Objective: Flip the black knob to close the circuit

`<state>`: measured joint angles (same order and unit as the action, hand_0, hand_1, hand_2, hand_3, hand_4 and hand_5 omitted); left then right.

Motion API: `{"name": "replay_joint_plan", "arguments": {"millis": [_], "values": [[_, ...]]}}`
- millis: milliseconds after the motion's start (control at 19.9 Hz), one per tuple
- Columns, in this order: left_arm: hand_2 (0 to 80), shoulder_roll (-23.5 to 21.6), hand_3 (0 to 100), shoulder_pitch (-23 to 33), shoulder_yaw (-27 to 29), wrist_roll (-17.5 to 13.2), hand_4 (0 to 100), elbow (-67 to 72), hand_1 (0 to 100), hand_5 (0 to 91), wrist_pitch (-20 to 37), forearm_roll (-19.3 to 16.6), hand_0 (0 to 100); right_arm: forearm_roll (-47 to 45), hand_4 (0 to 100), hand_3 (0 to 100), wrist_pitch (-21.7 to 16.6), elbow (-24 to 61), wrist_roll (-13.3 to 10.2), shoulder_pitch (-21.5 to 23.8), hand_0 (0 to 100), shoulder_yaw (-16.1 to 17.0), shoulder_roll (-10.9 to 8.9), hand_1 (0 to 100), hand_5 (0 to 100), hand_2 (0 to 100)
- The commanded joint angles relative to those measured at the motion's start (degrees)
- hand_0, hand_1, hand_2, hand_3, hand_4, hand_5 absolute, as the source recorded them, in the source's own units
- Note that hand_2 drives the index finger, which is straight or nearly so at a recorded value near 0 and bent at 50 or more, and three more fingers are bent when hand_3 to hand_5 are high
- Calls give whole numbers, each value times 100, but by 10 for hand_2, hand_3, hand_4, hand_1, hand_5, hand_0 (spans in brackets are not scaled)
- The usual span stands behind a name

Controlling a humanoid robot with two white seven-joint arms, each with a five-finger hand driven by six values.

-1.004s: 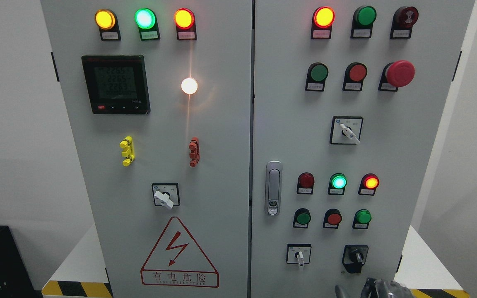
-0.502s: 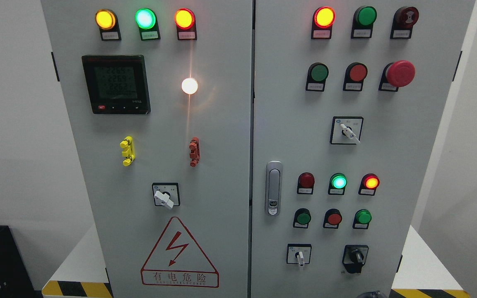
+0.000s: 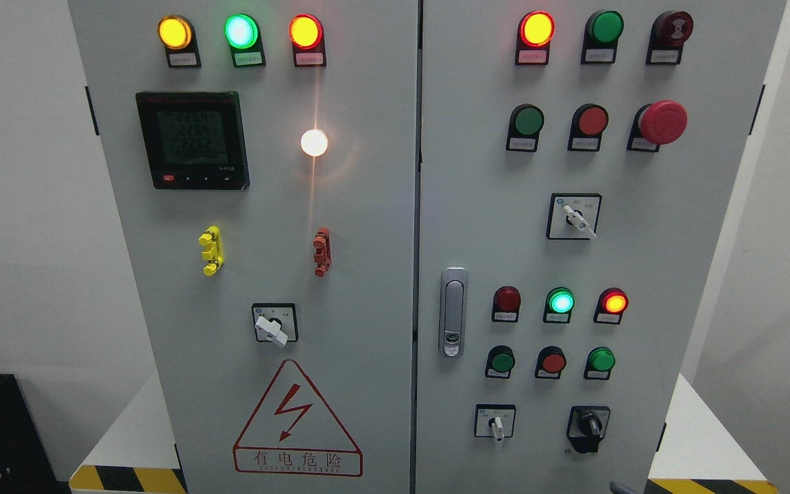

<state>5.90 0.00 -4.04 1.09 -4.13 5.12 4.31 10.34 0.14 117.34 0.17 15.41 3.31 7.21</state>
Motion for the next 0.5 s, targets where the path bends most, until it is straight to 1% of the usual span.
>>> {"name": "replay_joint_plan", "arguments": {"millis": [0,201,452], "values": [[0,-1,0,35,0,5,0,0,556,0,-2,-1,120,-681,73,115,-155,263,18,331,0,-164,-27,0,45,3],[0,7,0,35,0,5,0,0,556,0,-2,-1,120,-805,54,88,-164,263,35,340,0,-172,-18,0,11,0],[0,-1,0,35,0,5,0,0,556,0,-2,-1,120,-831,49,72,-155,263,35,349,0,-260,-18,0,0,0]]}}
